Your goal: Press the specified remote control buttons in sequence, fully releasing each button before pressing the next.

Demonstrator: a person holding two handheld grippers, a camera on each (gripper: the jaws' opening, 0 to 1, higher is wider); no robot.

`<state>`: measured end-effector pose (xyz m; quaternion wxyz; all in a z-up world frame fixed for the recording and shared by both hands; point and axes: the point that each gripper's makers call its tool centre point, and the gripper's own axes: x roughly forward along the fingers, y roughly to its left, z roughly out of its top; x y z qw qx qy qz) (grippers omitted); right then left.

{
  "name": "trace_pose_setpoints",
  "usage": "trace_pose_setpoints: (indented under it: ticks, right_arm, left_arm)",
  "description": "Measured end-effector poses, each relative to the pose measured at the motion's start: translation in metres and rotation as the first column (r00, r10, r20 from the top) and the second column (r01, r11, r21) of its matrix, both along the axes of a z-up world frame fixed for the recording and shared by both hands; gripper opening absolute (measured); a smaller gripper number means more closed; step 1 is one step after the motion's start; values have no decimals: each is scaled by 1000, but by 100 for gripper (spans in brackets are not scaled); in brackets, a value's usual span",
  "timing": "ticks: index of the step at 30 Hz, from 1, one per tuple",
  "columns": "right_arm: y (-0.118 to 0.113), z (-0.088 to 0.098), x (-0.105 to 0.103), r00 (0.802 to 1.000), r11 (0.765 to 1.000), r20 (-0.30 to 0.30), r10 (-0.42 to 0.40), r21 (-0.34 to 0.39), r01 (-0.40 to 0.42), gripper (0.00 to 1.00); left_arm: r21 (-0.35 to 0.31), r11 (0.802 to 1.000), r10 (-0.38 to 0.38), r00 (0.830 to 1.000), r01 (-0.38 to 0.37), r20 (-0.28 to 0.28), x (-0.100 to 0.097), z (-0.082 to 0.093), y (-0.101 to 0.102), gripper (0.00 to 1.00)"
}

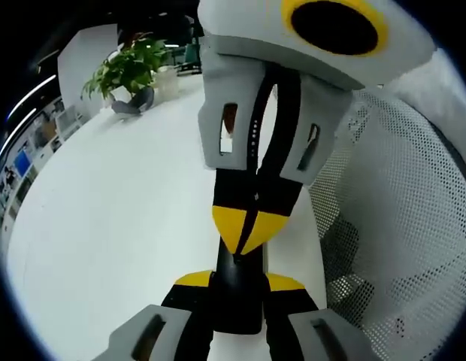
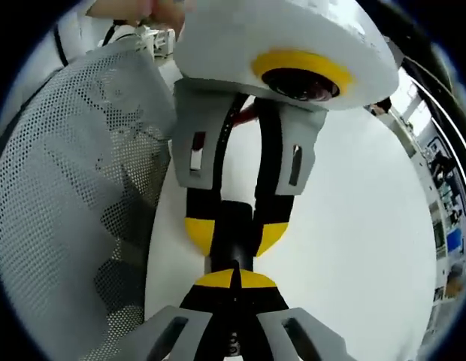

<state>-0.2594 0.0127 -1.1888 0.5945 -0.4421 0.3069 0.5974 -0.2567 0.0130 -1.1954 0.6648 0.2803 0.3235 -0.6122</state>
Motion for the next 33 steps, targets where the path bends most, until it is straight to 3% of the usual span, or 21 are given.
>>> trace_pose_setpoints:
  ticks: [2,8,17,25,33]
  right_arm:
    - [0,0,2,1000,1000,-12,-19,7,19,0]
    - [-1,4,3,967,974,-183,-176,107,197,0]
    - [6,4,-1,976,982,-174,-128,117,150,0]
    - [9,3,-4,989,990,-127,-82,105,95,0]
    - [10,3,-3,987,984,-103,-123,117,134,0]
  left_arm:
    - [2,1000,-1,1000,1,0,0,0,0,24]
    - [12,1000,-5,1000,5,2,0,0,0,24]
    - [8,1000,3,1000,-3,-3,1,0,0,24]
    - [18,1000,-6,1000,6,-1,0,0,0,24]
    - [18,1000,-17,1000,17,0,-1,0,0,24]
